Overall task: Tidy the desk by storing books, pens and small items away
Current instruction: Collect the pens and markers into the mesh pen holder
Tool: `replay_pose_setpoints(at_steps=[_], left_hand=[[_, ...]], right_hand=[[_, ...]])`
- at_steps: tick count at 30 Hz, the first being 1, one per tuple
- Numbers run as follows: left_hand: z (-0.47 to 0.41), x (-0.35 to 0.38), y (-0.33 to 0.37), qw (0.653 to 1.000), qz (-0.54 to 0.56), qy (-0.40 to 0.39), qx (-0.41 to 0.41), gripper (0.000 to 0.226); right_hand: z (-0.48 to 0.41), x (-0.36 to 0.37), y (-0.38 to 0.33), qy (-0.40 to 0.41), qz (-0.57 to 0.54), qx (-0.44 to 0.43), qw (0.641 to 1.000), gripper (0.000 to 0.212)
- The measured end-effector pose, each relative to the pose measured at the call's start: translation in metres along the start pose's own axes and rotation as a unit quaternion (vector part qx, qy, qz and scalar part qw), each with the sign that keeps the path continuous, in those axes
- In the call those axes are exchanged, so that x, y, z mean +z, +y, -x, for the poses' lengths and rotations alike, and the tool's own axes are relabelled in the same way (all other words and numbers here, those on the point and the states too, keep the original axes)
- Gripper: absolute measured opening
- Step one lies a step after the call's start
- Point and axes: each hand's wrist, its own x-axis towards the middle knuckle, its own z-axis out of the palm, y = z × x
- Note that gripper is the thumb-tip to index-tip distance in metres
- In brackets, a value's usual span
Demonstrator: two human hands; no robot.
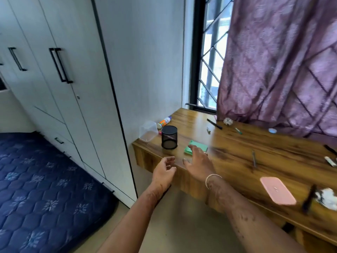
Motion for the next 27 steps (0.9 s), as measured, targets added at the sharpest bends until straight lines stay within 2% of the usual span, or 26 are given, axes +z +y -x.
replay_pose_setpoints(at_steps=[6,13,16,19,23,25,27], left_hand=[[-0.055,-0.026,-0.012,1.0,0.001,0.021,-0.022,0.037],[-0.134,-0.033,-0.03,0.997,0.018,0.016,-0.069,0.034],[-0.16,-0.033,-0.035,0.996,0.033,0.005,-0.087,0.035],[-0.182,-0.028,-0.037,0.994,0.058,0.006,-0.093,0.033],[-0.198,-0.025,-0.039,0.992,0.085,0.019,-0.092,0.034],[-0.203,-0.024,-0.04,0.99,0.106,0.035,-0.088,0.047],[-0.206,-0.024,-0.04,0.99,0.104,0.051,-0.084,0.072]], right_hand=[[-0.082,0.025,-0.029,-0.006,-0.013,-0.001,1.0,0.057],[-0.184,0.061,-0.026,-0.024,-0.033,0.0,0.999,0.091],[-0.209,0.075,-0.018,-0.037,-0.048,0.01,0.998,0.096],[-0.217,0.088,-0.012,-0.017,-0.053,0.005,0.998,0.093],[-0.216,0.1,-0.007,0.064,-0.074,0.01,0.995,0.089],[-0.219,0.099,-0.005,0.095,-0.118,0.045,0.987,0.084],[-0.224,0.098,0.0,0.093,-0.195,0.086,0.973,0.076]])
